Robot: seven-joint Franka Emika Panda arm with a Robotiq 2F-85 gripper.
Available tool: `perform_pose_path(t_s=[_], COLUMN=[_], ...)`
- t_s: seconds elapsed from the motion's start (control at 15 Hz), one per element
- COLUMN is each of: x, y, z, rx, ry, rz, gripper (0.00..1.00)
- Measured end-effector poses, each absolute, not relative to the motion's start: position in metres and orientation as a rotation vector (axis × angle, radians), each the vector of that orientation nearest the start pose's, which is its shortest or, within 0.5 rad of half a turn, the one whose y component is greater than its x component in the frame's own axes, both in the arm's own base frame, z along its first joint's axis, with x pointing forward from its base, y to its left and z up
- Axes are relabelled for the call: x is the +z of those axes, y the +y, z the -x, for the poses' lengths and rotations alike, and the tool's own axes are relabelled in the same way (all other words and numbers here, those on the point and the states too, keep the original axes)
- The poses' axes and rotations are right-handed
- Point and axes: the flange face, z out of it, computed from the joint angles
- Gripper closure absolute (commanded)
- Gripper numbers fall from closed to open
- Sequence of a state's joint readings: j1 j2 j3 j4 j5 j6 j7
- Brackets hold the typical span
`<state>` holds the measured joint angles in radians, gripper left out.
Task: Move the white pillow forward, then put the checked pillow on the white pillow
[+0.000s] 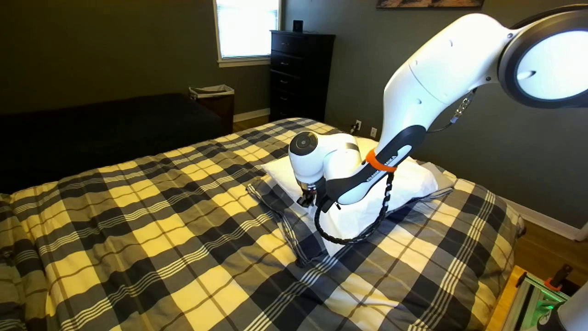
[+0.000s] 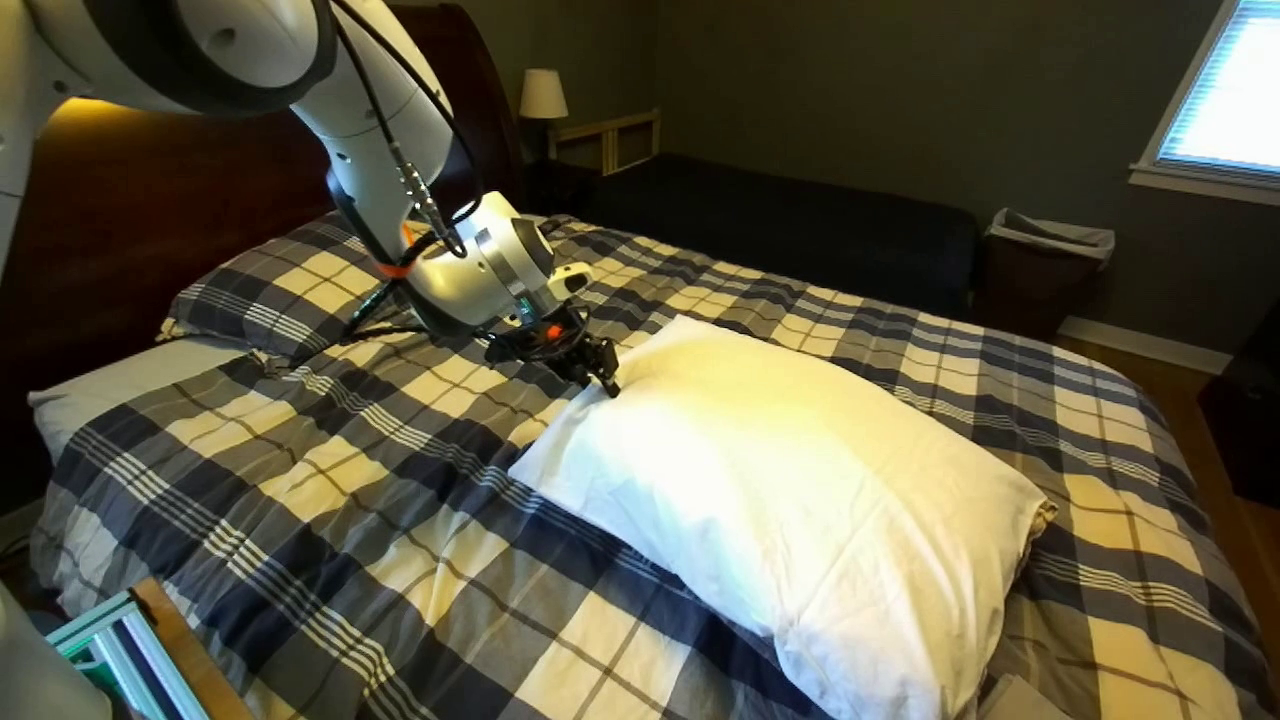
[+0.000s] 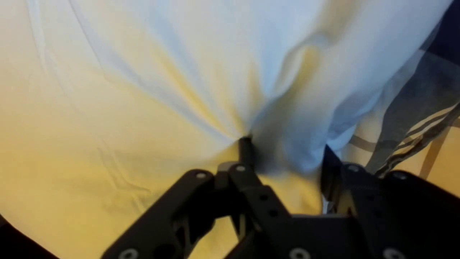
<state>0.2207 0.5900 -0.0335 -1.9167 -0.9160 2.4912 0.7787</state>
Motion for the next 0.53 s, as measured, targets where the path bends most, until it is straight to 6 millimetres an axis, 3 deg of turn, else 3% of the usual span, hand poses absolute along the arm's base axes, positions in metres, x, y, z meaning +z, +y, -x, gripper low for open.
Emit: perform_pose_path(t_s=[0.2,0.53], x=[0.184,0.200], y=[0.119,0.100], z=[-0.610,-0.592], rx=[-0.420,-0.355], ry=[-0.403,-0.719], rz=[3.598,3.516], gripper=[1.00,0.98])
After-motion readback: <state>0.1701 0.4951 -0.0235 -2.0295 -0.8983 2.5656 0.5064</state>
